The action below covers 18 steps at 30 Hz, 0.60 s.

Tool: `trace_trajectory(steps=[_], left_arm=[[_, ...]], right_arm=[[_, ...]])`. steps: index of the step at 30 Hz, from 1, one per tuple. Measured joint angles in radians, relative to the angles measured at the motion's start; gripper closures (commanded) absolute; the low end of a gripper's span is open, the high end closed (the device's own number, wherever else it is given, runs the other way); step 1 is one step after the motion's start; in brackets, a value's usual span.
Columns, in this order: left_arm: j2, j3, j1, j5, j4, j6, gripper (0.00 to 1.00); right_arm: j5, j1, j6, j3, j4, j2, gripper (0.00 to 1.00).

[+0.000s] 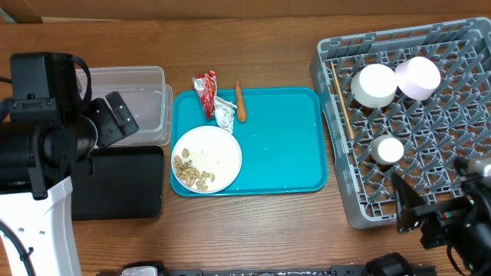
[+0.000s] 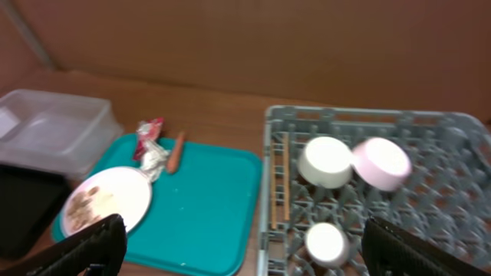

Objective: Sort waste into correct bins and load items into the dishwasher

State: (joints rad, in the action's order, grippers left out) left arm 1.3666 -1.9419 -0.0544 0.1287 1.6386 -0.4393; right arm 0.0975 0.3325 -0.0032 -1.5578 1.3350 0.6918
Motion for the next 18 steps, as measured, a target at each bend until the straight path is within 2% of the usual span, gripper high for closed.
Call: trace_trajectory(steps=[2, 7, 11, 12, 15, 18], left_arm=[[0.0, 0.0, 0.0, 0.0, 0.0, 0.0, 0.0], [0.0, 0.001, 0.0, 0.0, 0.0, 0.0, 0.0], [0.0, 0.003, 0.0, 0.0, 0.0, 0.0, 0.0], [0.0, 0.003, 0.0, 0.0, 0.0, 0.0, 0.0], [0.0, 0.004, 0.0, 0.0, 0.0, 0.0, 0.0], [0.002, 0.004, 0.0, 0.0, 0.0, 0.0, 0.0]], right_arm=[[0.013, -0.06, 0.0, 0.064, -0.044, -0.033, 0.0], [0.022, -0.163, 0.0, 0.359, -0.297, -0.121, 0.0], [0.023, -0.165, 0.0, 0.607, -0.506, -0.204, 0.0], [0.023, -0.167, -0.001, 0.723, -0.59, -0.248, 0.0], [0.013, -0.167, -0.002, 0.927, -0.818, -0.338, 0.0], [-0.009, -0.168, 0.0, 1.101, -0.939, -0.434, 0.0]])
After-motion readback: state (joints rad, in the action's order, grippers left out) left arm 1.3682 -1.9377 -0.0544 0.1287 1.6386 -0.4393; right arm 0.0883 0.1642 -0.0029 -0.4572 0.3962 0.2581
